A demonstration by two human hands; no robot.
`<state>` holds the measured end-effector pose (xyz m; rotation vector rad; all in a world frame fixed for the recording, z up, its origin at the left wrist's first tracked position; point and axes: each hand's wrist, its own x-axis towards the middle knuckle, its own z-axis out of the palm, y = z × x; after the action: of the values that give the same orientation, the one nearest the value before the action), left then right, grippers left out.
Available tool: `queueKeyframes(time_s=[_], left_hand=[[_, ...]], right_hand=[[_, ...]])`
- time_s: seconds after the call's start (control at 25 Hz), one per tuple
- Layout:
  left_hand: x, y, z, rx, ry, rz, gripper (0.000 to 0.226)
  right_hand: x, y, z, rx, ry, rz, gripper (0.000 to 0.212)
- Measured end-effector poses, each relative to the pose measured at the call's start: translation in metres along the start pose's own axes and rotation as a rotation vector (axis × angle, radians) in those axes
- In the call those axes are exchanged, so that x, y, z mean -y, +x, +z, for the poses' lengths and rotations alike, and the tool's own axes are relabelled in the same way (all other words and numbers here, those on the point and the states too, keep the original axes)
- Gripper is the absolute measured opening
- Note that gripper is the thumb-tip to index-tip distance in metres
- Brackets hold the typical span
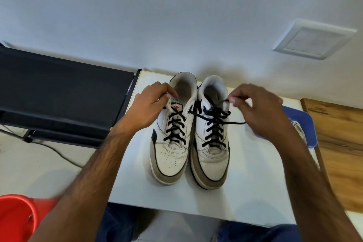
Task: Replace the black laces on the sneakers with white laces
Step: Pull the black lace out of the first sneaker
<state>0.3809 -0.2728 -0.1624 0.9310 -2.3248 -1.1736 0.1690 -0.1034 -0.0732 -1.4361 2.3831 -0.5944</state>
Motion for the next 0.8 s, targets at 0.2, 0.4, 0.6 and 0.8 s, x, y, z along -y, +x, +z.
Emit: queueKeyframes(time_s=[0.2,0.4,0.6,0.8], left_hand=[[-0.003,0.000,0.006,-0.062,0.296,0.072,0.030],[-0.014,-0.003,0.018,0.028,0.407,0.192,0.035],[-0.010,0.000,0.023,0.035,0.381,0.156,0.037],[-0.008,0.002,0.022,-0.024,0.313,0.100,0.023]], right_hand=[[0.003,-0.014,0.025,0.010,0.007,-0.097,0.024],[0.030,0.002,0.068,0.013,0.019,-0.274,0.042],[0.029,0.012,0.080,-0.022,-0.081,-0.250,0.023],[0.021,0.007,0.080,-0.048,-0.019,-0.245,0.015]])
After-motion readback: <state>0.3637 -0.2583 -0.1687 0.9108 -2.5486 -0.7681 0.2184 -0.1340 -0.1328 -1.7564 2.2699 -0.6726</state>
